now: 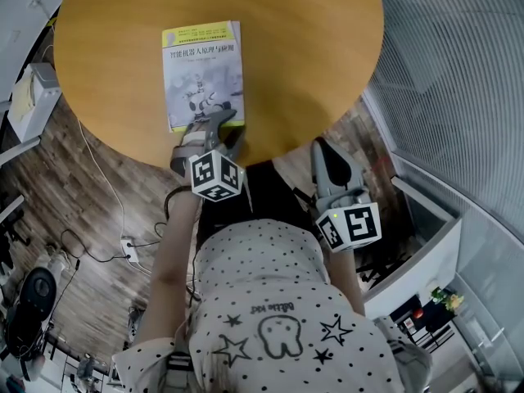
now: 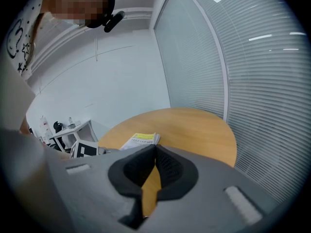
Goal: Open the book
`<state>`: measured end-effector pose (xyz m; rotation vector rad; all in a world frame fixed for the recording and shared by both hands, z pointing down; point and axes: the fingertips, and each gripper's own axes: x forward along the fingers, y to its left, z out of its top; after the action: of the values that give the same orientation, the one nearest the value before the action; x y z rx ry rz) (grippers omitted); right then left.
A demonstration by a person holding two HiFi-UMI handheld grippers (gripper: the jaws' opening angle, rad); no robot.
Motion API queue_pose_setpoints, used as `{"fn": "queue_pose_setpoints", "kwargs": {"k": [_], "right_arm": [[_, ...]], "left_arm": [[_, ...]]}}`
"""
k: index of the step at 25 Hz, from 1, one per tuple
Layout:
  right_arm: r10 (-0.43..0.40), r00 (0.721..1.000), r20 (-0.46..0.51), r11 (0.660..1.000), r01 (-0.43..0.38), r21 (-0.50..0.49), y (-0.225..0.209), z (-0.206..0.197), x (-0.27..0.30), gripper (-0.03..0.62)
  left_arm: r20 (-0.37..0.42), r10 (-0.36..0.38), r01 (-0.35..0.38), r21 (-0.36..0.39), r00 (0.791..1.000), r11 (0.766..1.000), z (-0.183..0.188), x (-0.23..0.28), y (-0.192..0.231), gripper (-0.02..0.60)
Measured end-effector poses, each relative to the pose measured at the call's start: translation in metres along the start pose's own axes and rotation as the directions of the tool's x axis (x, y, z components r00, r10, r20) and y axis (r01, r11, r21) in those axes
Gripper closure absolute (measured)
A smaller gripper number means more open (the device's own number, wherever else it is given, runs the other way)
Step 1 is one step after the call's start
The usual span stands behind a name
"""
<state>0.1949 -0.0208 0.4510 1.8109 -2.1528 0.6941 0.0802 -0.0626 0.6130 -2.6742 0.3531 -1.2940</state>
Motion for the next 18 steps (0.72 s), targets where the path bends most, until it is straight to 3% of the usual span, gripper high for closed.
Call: {"fn": "queue_pose_setpoints", "kwargs": {"k": [4,9,18], "right_arm": [[0.006,1.000,0.002,1.000,-0.006,-0.004,0.002,0.000,0.001,0.589],[0.022,1.000,0.001,1.000,-0.021,-0.011,0.006,0.002,0.003,0.589],[0.031,0.999,0.008,0.999,-0.031,-0.031,0.013,0.008,0.005,0.589]], "left_arm": [[0.037,0.035,-0.032,-0.086,0.999,0.996,0.006,-0.016,0.006,0.459],[0.023,0.153,-0.148,-0.157,0.988,0.976,0.003,-0.033,0.031,0.532],[0.006,0.239,-0.226,-0.305,0.971,0.925,-0.006,-0.052,0.058,0.546]]}}
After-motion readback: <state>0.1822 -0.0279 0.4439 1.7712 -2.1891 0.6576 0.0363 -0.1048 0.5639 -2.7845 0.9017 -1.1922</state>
